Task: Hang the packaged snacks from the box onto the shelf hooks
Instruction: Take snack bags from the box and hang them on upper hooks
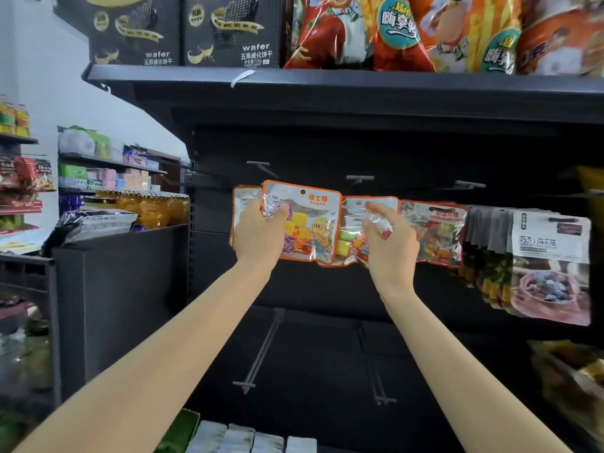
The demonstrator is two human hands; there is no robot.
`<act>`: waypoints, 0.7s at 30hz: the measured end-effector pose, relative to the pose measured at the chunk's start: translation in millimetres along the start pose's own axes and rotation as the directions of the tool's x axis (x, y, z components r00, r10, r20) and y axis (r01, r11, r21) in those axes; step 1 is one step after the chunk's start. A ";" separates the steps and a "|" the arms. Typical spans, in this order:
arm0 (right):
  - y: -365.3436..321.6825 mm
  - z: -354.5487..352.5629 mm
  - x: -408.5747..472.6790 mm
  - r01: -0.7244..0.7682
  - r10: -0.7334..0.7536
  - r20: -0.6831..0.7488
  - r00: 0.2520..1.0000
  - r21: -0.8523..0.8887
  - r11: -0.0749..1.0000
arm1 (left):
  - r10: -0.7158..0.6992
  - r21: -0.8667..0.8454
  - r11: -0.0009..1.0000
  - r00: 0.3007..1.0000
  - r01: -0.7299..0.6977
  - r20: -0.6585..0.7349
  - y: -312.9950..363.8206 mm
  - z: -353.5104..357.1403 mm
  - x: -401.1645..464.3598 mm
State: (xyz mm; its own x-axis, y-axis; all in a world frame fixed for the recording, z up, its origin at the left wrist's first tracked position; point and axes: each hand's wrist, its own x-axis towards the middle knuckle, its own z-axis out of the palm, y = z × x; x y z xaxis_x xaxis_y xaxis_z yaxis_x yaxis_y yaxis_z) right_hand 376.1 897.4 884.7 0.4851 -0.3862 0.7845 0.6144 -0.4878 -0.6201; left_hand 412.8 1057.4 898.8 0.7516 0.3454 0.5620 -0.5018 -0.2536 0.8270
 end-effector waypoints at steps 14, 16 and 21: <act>10.6 2.4 0.9 0.004 -0.003 0.048 0.999 -0.017 1.000 | -0.041 -0.074 0.996 0.999 0.041 -0.001 -0.8 7.7 -9.5; 11.9 3.2 1.5 0.018 -0.017 0.045 0.999 -0.035 0.999 | -0.051 -0.087 0.995 0.999 0.052 0.012 -0.1 9.4 -12.2; 11.5 3.5 4.3 0.006 -0.004 0.036 0.999 -0.041 0.999 | -0.060 -0.141 0.988 0.998 0.062 0.021 2.3 13.2 -17.3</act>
State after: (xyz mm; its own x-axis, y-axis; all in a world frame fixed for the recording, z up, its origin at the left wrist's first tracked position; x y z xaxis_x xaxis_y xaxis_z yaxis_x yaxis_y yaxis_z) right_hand 387.4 892.8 881.0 0.5043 -0.3558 0.7868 0.5913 -0.5217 -0.6149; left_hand 404.3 1039.0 890.7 0.7890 0.3414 0.5108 -0.5091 -0.1021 0.8546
